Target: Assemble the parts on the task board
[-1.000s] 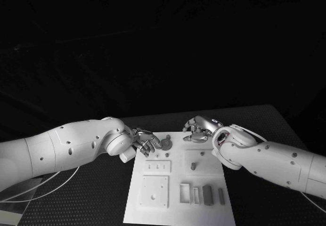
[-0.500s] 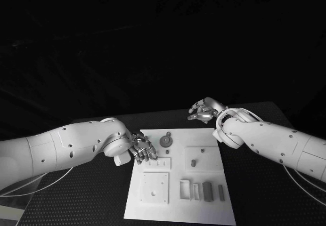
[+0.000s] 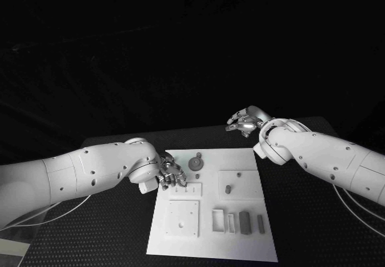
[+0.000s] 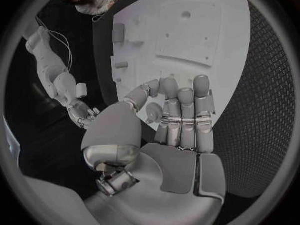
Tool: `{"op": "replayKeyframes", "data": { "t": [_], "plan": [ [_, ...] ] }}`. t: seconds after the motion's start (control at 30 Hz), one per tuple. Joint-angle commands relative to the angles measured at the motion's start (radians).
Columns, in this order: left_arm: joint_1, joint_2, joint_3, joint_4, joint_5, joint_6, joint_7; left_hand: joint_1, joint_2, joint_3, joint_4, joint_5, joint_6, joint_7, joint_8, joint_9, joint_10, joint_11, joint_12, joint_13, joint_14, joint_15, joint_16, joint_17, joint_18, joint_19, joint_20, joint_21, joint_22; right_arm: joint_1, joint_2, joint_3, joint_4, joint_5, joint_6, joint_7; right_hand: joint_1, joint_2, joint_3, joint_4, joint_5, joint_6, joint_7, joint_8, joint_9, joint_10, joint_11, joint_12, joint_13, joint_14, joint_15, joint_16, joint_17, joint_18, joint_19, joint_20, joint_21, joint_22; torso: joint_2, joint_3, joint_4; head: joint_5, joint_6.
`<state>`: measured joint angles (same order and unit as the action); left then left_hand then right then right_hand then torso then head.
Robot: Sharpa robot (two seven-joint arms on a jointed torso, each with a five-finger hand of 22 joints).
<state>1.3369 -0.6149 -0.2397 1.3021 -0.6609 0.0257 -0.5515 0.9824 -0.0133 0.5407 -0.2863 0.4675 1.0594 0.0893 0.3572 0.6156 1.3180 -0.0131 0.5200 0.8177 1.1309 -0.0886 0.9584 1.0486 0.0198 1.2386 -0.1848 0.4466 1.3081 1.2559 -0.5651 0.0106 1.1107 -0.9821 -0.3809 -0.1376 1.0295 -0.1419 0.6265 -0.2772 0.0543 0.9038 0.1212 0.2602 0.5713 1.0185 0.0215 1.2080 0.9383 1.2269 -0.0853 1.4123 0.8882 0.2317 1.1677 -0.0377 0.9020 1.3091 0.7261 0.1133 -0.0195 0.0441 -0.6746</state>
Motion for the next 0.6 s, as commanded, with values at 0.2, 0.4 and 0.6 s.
{"op": "replayKeyframes", "data": {
  "t": [0.2,0.4,0.6],
  "plan": [
    [-0.007,0.01,0.001,-0.008,-0.039,0.011,-0.012,-0.002,0.01,0.007,-0.002,0.006,0.044,-0.037,0.002,0.169,-0.037,-0.037,0.064,0.027,-0.006,-0.044,0.124,-0.016,0.036,0.019,-0.039,0.11,0.026,0.005,0.004,0.001,-0.005,0.016,0.038,0.016,-0.005,0.009,-0.009,-0.003,-0.006,-0.001,0.014,-0.006,-0.001,-0.006,0.001,-0.002,-0.001,-0.007,-0.001,-0.005,-0.001,0.03,-0.006,0.003,-0.006,0.003,-0.001,0.0007,-0.0006,-0.003,-0.011],
    [-0.016,0.012,0.001,-0.012,-0.042,-0.005,-0.009,-0.003,0.01,0.009,-0.003,0.006,0.043,-0.037,0.001,0.17,-0.041,-0.037,0.068,0.027,-0.011,-0.045,0.132,-0.023,0.035,0.013,-0.041,0.118,0.026,0.012,0.011,0.001,-0.028,0.146,0.046,0.105,-0.047,0.005,0.009,-0.003,-0.005,-0.071,0.048,-0.04,-0.009,-0.189,0.046,-0.172,-0.095,-0.216,0.052,-0.192,-0.078,-0.012,-0.224,0.067,-0.154,-0.043,-0.002,-0.0001,-0.0001,-0.005,-0.012],
    [-0.016,0.015,0.001,-0.014,-0.044,0.002,-0.012,-0.001,0.012,0.01,-0.003,0.003,0.044,-0.037,0.001,0.172,-0.042,-0.038,0.073,0.027,-0.014,-0.046,0.14,-0.03,0.034,0.01,-0.042,0.125,0.026,0.015,0.019,0.001,-0.049,0.226,0.078,0.179,-0.057,0.008,0.026,-0.008,-0.004,-0.138,0.099,-0.053,-0.003,-0.336,0.152,-0.492,-0.362,-0.551,0.234,-0.598,-0.287,-0.12,-0.618,0.173,-0.439,-0.159,-0.002,0.0003,-0.0016,-0.008,-0.013]
  ]
}}
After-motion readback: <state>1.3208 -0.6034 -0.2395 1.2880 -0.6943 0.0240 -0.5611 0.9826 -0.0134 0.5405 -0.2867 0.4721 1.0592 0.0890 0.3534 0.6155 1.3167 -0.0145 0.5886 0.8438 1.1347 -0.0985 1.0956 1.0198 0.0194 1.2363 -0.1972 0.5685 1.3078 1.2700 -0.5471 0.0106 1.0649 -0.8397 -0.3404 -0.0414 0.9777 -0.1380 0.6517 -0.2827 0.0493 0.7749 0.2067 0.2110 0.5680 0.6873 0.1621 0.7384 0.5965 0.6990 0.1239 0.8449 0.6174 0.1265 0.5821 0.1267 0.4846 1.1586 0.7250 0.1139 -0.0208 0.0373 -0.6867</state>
